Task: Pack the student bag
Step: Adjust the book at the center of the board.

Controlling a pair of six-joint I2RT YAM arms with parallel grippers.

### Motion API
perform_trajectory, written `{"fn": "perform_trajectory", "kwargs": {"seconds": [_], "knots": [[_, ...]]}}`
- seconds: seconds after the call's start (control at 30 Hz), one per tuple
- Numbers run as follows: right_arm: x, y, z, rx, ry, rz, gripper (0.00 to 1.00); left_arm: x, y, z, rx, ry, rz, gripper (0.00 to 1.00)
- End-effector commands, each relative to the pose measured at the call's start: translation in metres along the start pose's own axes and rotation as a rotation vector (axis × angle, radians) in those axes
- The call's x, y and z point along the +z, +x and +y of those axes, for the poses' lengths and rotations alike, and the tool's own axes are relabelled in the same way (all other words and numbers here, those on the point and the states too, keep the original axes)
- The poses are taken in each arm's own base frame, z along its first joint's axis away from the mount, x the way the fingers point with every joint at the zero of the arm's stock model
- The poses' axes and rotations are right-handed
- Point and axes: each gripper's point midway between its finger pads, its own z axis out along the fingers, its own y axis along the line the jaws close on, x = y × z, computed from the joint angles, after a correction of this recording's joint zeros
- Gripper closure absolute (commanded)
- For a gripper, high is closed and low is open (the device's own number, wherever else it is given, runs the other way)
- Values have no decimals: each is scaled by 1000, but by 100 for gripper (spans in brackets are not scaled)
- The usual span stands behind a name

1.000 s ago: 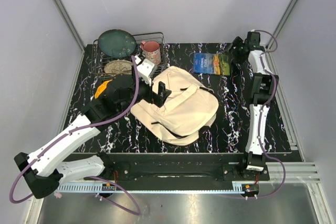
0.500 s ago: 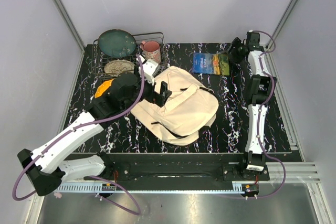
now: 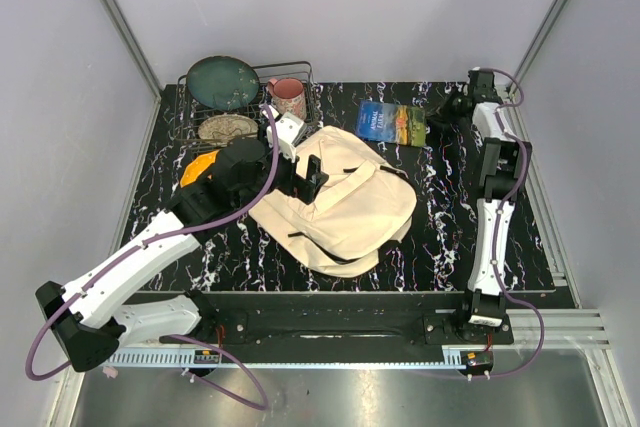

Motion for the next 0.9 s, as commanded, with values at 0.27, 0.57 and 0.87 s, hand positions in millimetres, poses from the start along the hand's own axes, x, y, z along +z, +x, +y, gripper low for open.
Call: {"fn": "perform_trajectory", "kwargs": {"seconds": [0.27,0.57,0.87], "knots": [[-56,36,-9,11,114,-54,100,-1,-20,-6,-16,34,-63,1],[-103,53,-15,16,183,-139,100,0,-15,-5,-17,33,-54,1],[-173,63,-22,9,253,-297,94,-1,-12,-1,-12,16,-51,1]]}}
